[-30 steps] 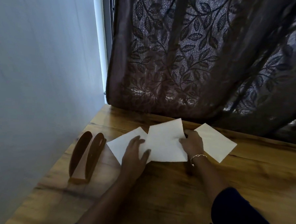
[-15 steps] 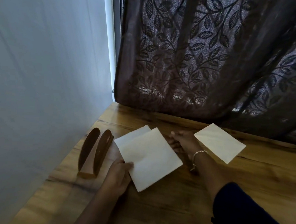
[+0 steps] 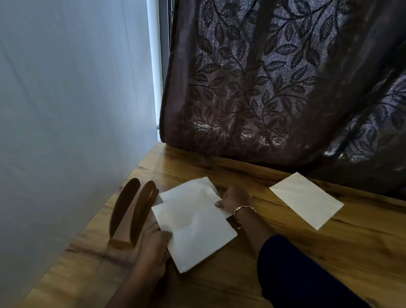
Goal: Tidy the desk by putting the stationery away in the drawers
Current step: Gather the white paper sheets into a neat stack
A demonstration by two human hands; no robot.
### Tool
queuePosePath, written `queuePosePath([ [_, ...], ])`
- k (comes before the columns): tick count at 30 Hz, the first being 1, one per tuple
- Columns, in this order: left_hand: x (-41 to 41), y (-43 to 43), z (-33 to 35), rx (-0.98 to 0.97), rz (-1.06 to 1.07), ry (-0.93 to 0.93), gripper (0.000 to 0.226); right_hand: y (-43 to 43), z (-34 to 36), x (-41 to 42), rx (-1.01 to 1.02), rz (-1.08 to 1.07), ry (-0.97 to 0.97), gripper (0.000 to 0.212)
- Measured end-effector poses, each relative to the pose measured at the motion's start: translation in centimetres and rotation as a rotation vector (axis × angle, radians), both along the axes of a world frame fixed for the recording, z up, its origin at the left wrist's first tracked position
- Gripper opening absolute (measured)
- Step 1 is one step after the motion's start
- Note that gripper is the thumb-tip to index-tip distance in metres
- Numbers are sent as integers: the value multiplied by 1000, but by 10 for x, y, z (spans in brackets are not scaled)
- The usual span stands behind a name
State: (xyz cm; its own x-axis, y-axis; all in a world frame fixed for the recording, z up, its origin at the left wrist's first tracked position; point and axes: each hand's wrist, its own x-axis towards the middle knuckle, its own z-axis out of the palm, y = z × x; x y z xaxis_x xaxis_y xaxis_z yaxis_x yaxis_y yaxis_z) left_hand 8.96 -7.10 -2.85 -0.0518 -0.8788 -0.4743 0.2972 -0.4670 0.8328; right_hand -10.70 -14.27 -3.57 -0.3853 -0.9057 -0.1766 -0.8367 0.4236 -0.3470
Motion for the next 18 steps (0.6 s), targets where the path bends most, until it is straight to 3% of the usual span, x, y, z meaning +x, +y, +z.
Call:
queuePosePath([
  [8, -1, -1, -3, -6, 7, -63, 23, 6, 4, -2, 35, -14, -57, 47],
  [14, 1, -4, -6, 29, -28, -47, 29, 15, 28, -15, -99, -67, -412, 40],
  [18, -2, -4, 2, 11, -121, 48, 31, 30, 49, -42, -223, -30, -231, 19],
])
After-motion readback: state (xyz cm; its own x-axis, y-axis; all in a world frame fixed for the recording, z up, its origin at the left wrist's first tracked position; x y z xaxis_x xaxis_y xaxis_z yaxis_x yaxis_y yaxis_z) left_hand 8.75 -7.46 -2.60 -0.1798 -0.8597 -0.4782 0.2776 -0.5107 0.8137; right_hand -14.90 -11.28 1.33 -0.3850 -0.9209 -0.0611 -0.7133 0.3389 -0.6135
